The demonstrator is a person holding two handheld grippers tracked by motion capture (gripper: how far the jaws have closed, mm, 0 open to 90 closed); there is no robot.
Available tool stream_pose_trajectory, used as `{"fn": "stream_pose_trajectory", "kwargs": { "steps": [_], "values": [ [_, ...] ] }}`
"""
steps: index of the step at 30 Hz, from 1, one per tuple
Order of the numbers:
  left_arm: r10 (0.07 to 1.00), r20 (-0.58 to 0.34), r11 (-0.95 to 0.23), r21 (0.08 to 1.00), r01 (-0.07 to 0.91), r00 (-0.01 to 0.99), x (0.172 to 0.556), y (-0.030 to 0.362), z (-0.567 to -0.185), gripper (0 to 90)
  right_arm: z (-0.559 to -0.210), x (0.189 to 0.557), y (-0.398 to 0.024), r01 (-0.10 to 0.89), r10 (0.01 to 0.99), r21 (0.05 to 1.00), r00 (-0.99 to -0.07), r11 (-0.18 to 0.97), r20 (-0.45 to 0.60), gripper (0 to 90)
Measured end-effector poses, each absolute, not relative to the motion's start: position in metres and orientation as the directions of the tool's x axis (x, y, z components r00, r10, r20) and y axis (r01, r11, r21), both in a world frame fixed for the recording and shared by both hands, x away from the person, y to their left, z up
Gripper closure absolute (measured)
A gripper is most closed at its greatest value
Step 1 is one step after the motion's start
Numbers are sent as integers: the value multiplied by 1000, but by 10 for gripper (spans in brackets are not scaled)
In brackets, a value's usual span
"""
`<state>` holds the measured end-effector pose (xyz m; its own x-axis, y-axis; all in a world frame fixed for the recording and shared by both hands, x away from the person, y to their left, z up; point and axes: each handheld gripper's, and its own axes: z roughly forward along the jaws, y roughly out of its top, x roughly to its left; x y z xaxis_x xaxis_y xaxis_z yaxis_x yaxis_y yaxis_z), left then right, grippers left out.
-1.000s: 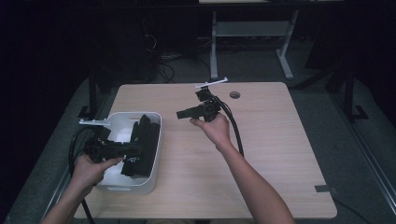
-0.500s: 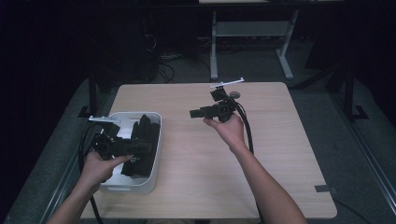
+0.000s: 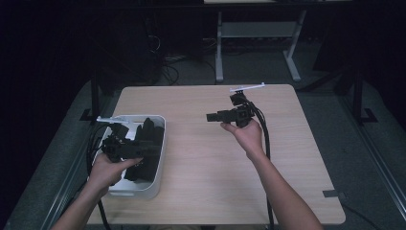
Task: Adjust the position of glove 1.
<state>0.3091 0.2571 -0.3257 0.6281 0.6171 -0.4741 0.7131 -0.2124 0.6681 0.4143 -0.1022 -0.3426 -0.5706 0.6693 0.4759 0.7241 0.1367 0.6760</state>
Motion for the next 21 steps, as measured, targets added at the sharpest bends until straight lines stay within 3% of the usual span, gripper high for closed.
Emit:
{"fn": "stream_pose_trajectory", "kwargs": {
  "steps": [21],
  "values": [
    [571, -478, -241, 679, 693, 667, 311, 237, -322, 414, -347, 402, -143, 724, 682, 684, -544, 86, 489, 385]
  ]
}}
